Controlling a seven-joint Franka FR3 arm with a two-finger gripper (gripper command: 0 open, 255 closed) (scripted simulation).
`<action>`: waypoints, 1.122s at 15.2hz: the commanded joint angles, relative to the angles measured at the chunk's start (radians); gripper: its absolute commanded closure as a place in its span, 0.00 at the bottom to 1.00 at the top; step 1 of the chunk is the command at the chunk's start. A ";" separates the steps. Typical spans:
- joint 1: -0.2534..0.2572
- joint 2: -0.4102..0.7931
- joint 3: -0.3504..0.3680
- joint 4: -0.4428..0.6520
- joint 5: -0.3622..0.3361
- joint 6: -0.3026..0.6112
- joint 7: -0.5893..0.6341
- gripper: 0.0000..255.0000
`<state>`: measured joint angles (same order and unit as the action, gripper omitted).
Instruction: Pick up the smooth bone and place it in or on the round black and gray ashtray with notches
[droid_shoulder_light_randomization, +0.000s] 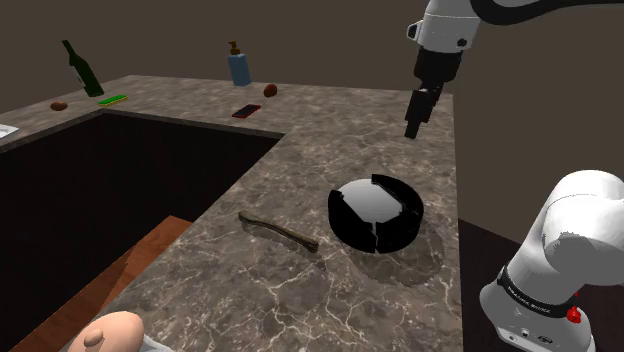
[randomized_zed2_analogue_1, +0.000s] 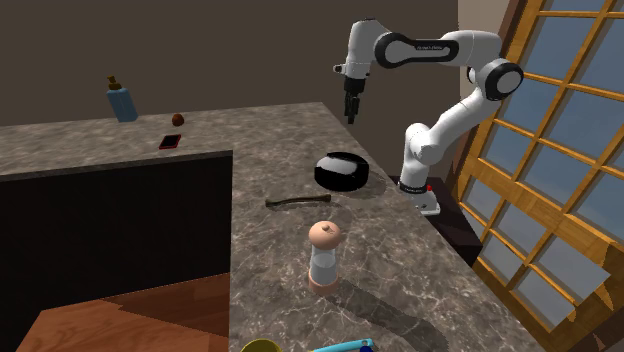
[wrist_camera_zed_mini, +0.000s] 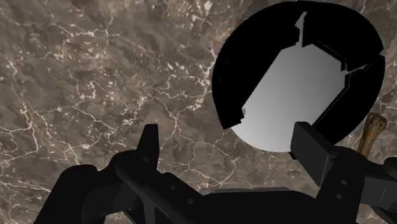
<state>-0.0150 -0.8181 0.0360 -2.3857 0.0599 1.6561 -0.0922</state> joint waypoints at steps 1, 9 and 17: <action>0.000 0.000 0.000 0.000 0.000 0.000 0.000 0.00; 0.047 0.203 0.138 0.043 0.076 0.140 0.127 0.00; 0.076 0.454 0.267 0.160 0.096 0.259 0.257 0.00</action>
<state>0.0581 -0.3975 0.2881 -2.2434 0.1565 1.9008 0.1480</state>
